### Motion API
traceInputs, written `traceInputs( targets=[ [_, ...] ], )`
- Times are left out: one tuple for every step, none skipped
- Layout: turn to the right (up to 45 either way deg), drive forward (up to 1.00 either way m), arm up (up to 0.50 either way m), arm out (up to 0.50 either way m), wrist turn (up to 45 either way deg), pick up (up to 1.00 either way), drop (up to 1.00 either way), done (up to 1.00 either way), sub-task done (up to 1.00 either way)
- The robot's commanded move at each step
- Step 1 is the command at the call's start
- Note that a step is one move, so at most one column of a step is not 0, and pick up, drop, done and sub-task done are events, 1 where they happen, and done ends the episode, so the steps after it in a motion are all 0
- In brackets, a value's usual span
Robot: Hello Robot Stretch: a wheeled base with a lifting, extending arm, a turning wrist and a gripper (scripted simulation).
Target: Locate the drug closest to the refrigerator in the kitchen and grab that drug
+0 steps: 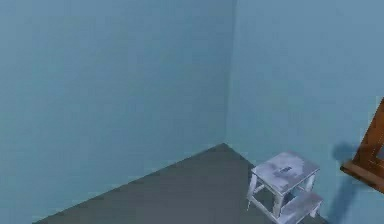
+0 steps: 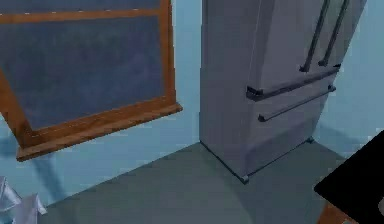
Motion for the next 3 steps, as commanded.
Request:
traceInputs(
  targets=[
    [45.0, 0.00, 0.00, 0.00, 0.0, 0.00, 0.00, 0.00, 0.00],
    [39.0, 0.00, 0.00, 0.00, 0.0, 0.00, 0.00, 0.00, 0.00],
    [3.0, 0.00, 0.00, 0.00, 0.0, 0.00, 0.00, 0.00, 0.00]
  ],
)
